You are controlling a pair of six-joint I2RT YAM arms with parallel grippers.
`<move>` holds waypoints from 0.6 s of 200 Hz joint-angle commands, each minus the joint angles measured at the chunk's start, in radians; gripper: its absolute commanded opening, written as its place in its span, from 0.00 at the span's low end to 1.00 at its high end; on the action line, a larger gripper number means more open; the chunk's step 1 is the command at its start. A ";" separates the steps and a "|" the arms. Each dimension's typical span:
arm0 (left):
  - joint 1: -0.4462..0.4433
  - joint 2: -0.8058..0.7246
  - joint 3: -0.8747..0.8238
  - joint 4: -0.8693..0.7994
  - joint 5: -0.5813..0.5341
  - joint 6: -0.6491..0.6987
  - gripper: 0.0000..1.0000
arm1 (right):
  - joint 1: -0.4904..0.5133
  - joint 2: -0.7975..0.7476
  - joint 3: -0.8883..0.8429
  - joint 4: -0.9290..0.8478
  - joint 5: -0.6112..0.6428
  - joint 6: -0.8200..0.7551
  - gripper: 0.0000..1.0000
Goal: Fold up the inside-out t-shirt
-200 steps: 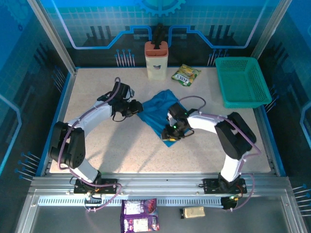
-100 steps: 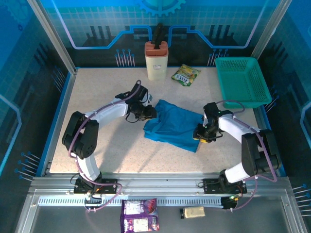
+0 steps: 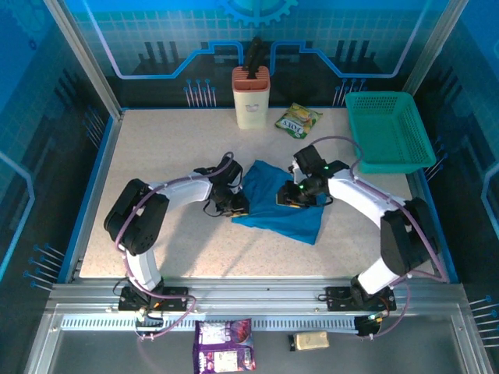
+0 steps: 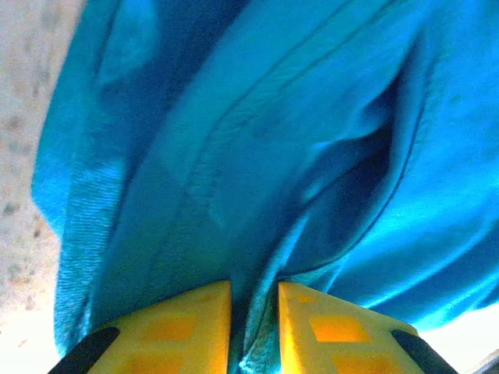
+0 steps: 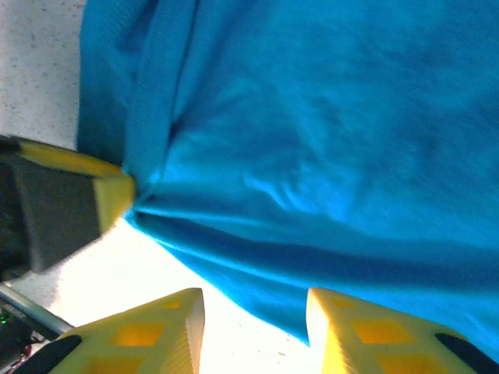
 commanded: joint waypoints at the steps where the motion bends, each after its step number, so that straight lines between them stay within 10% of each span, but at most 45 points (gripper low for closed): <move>1: -0.014 -0.078 -0.098 0.044 0.047 -0.078 0.24 | 0.029 0.077 0.050 0.096 -0.096 0.049 0.39; 120: -0.015 -0.296 -0.215 0.022 -0.099 -0.140 0.27 | 0.102 0.405 0.301 0.134 -0.158 0.051 0.42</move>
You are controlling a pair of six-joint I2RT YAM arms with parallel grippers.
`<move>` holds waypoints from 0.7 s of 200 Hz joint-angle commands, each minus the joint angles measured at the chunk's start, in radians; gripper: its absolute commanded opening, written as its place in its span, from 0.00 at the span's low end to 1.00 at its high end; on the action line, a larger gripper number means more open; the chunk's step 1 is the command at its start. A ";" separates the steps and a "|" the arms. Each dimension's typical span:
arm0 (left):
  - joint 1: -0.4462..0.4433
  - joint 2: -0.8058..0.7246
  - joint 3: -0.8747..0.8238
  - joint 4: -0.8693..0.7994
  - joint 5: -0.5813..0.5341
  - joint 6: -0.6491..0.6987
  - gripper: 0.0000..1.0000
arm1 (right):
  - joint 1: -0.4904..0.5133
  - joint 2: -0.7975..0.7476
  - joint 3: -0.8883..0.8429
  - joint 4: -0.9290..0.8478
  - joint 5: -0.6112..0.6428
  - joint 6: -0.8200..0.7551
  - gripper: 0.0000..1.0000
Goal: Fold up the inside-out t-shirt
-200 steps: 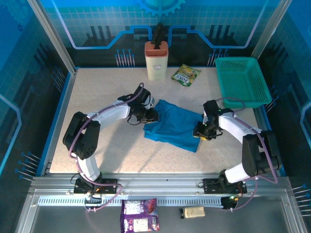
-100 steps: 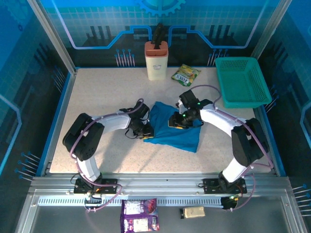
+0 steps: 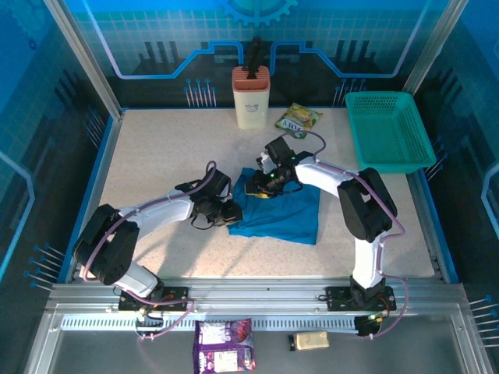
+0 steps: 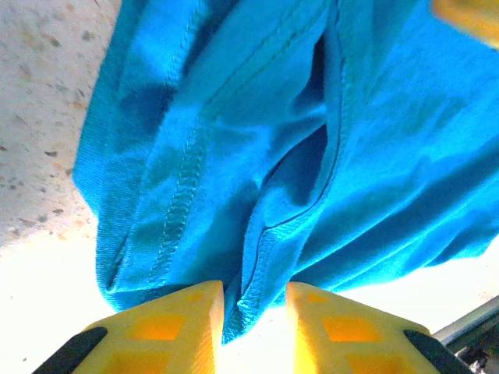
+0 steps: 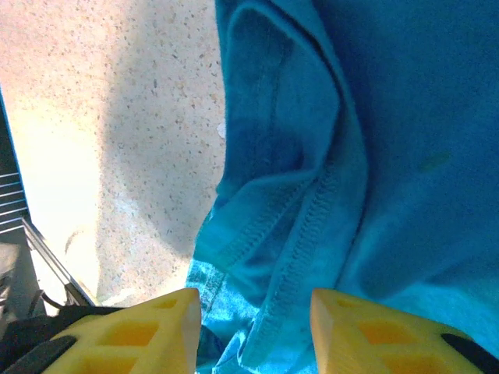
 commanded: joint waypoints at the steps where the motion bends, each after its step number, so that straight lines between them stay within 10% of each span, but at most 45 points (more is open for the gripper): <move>1: 0.008 -0.009 -0.007 -0.044 -0.064 -0.010 0.27 | 0.018 0.041 0.042 -0.062 0.034 -0.001 0.42; 55: 0.028 0.105 -0.046 0.020 -0.035 0.000 0.11 | 0.042 0.083 0.066 -0.093 0.059 0.004 0.45; 140: 0.043 -0.049 -0.099 -0.034 -0.104 -0.014 0.20 | 0.086 0.062 0.131 0.051 -0.083 0.129 0.43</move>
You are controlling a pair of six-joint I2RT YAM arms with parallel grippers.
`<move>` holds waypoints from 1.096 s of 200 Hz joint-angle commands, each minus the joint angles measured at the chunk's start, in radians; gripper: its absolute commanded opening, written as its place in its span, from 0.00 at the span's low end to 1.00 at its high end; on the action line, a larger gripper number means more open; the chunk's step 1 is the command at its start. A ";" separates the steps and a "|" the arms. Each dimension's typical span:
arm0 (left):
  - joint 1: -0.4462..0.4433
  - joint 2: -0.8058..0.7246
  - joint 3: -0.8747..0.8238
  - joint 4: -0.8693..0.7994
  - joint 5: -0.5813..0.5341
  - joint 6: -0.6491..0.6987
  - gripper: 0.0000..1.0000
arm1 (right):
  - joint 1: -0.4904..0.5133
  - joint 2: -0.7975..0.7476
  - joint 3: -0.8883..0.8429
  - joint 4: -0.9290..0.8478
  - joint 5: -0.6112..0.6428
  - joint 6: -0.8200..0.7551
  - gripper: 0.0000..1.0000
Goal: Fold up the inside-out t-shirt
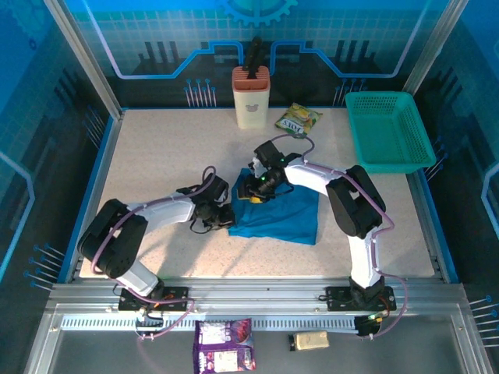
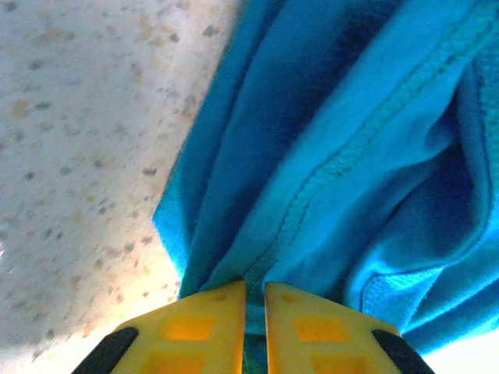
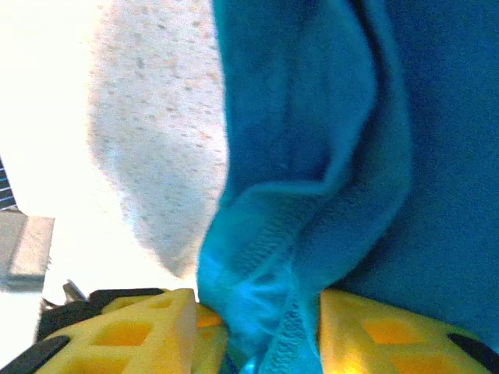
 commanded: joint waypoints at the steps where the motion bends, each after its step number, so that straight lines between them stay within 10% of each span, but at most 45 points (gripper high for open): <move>1: 0.017 -0.092 -0.021 -0.091 -0.054 -0.013 0.20 | 0.030 -0.011 0.061 0.073 -0.075 0.067 0.43; 79: -0.018 -0.213 0.046 -0.127 0.026 0.027 0.30 | -0.040 -0.095 0.005 0.159 -0.160 0.088 0.43; 147: -0.196 0.117 0.341 -0.092 0.085 -0.009 0.33 | -0.134 -0.392 -0.284 -0.066 0.037 -0.022 0.44; 219: -0.178 0.247 0.409 -0.245 -0.122 0.039 0.32 | -0.139 -0.524 -0.642 -0.002 0.071 0.031 0.44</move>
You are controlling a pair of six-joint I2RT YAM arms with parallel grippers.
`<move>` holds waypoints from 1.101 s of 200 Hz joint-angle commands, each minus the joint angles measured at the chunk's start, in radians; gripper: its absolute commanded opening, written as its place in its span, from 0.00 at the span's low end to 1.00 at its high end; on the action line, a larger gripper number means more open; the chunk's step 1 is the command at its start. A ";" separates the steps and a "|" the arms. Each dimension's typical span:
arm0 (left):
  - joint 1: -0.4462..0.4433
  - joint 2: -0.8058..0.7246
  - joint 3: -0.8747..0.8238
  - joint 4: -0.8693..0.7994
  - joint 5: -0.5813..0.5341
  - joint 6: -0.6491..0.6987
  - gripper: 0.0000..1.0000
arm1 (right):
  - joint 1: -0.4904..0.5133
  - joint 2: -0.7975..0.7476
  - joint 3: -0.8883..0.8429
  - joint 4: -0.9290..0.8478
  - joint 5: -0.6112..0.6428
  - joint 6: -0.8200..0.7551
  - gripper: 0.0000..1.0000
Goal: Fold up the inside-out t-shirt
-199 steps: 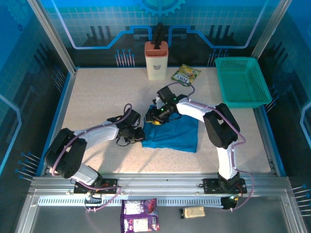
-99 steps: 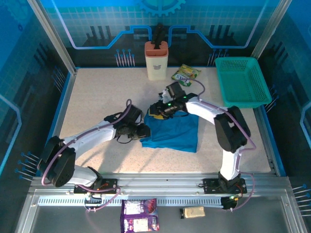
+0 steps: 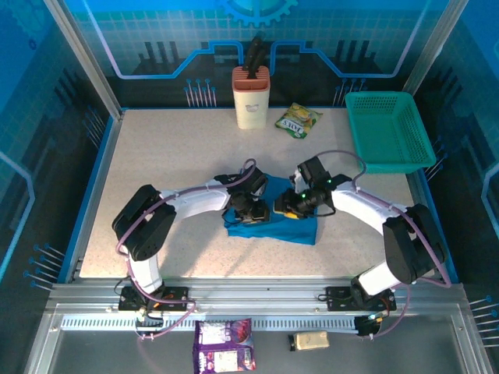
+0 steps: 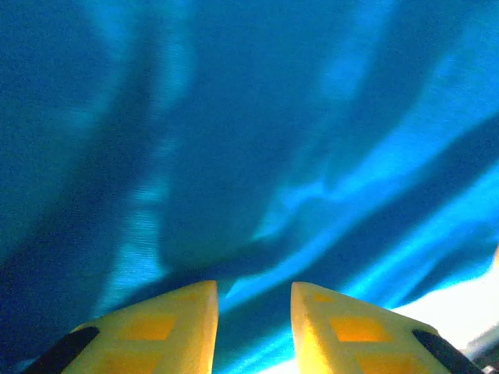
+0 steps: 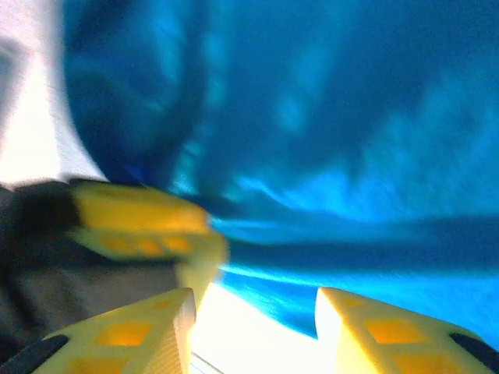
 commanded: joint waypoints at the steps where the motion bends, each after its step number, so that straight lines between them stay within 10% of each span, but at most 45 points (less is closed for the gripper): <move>1: 0.027 -0.012 0.016 -0.092 -0.104 0.036 0.32 | 0.006 0.002 -0.087 0.007 0.008 0.020 0.44; 82: 0.167 -0.180 -0.183 -0.299 -0.385 0.126 0.28 | -0.015 -0.006 -0.095 -0.120 0.160 -0.043 0.44; 127: 0.203 -0.307 -0.175 -0.319 -0.300 0.126 0.28 | -0.015 -0.052 -0.064 -0.157 0.152 -0.045 0.44; 220: -0.093 0.010 0.139 -0.487 -0.522 0.099 0.49 | -0.027 -0.085 -0.035 -0.219 0.159 -0.068 0.45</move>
